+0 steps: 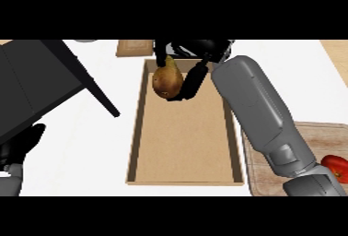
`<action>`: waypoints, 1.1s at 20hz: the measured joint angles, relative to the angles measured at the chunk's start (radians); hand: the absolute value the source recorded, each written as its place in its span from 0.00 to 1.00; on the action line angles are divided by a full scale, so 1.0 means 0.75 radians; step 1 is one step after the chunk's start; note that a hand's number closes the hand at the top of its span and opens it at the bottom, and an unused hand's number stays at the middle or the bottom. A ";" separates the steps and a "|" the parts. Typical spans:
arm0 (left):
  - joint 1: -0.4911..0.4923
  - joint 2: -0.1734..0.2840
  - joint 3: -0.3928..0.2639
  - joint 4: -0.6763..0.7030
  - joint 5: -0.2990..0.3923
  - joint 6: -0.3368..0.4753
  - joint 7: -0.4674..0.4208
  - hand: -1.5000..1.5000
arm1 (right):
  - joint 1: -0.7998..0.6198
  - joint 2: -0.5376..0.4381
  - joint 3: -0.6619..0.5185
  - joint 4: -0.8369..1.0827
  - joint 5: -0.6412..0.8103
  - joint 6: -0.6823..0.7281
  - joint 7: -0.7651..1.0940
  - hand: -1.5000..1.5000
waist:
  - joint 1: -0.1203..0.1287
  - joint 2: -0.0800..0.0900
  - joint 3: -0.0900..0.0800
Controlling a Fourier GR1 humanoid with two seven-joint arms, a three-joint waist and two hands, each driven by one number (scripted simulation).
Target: Pick the pear from the cutting board and place it in the cardboard box
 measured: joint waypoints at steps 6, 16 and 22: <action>-0.024 -0.036 -0.006 0.020 -0.030 0.010 -0.018 0.50 | -0.015 0.059 0.204 0.066 -0.077 -0.171 0.111 1.00 | 0.019 0.005 0.001; -0.073 -0.038 -0.005 0.031 -0.043 -0.032 0.005 0.50 | -0.040 0.075 0.489 0.278 -0.374 -0.338 0.288 0.00 | 0.062 0.015 -0.001; -0.076 -0.059 -0.002 0.051 -0.059 -0.024 -0.032 0.50 | -0.038 0.077 0.551 0.314 -0.551 -0.406 0.187 0.00 | 0.060 0.016 0.002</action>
